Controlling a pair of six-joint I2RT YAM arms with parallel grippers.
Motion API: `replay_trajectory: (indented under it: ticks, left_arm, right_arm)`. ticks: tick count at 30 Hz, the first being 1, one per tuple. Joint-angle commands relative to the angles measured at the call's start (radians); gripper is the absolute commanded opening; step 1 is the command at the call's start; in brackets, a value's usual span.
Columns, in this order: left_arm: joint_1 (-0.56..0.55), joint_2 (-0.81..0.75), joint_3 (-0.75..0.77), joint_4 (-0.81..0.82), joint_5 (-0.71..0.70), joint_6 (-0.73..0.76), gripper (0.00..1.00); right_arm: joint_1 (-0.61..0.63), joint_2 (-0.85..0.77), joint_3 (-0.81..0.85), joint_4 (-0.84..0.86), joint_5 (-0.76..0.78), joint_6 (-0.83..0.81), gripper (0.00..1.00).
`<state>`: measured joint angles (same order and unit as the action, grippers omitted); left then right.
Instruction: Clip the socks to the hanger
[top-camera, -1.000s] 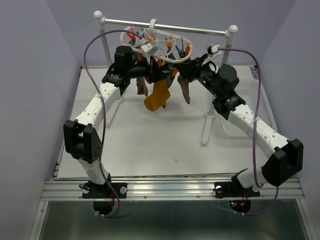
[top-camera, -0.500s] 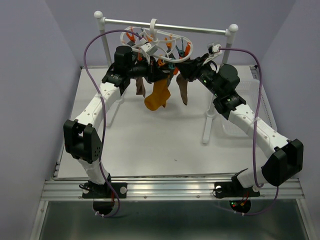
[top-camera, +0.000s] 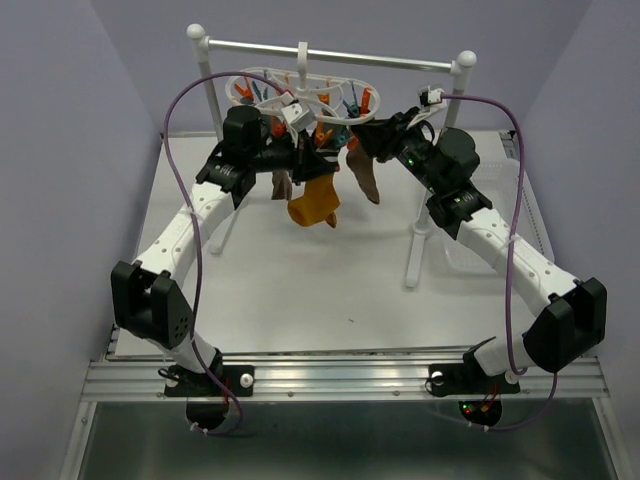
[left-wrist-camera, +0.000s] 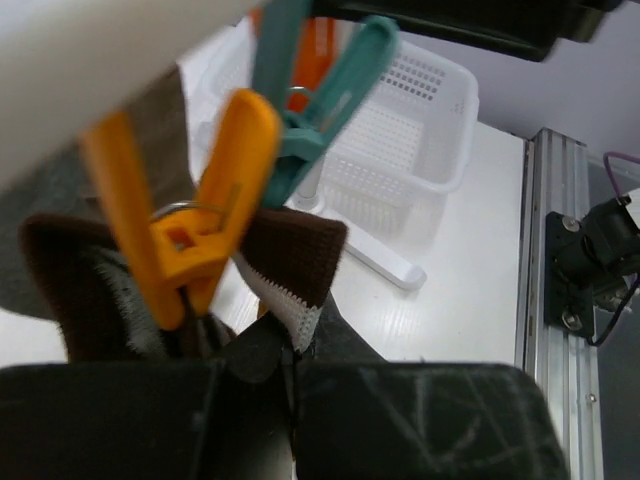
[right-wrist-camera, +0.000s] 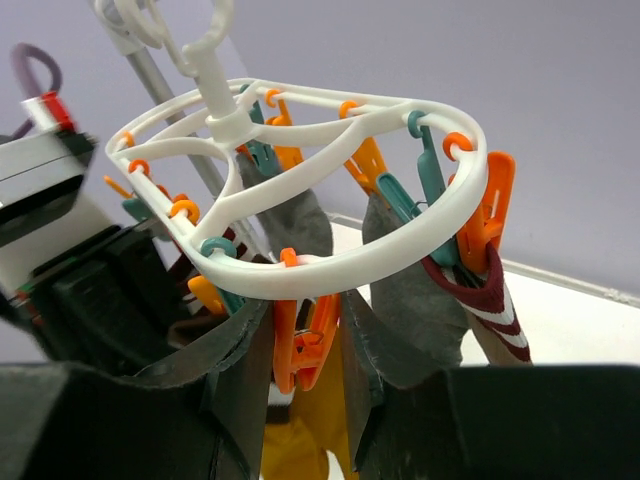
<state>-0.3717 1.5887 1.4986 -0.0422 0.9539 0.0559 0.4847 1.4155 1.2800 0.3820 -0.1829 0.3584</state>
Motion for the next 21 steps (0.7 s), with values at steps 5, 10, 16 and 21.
replay_trajectory:
  ticks: [5,10,16,21]
  left_arm:
    - [-0.095,-0.153,-0.101,0.057,-0.021,0.076,0.0]
    - [-0.105,-0.16,-0.159,0.086,-0.061,0.007,0.0]
    - [-0.125,-0.203,-0.21,0.082,-0.17,-0.013,0.0]
    - [-0.196,-0.234,-0.245,0.064,-0.153,0.061,0.0]
  right_arm:
    - [-0.006,-0.035,0.009,0.034,0.026,0.042,0.01]
    - [-0.006,-0.038,0.016,0.012,0.033,0.047,0.01]
    - [-0.006,-0.041,0.013,-0.017,0.077,0.039,0.01]
    - [-0.006,-0.055,0.004,-0.031,0.105,0.039,0.01]
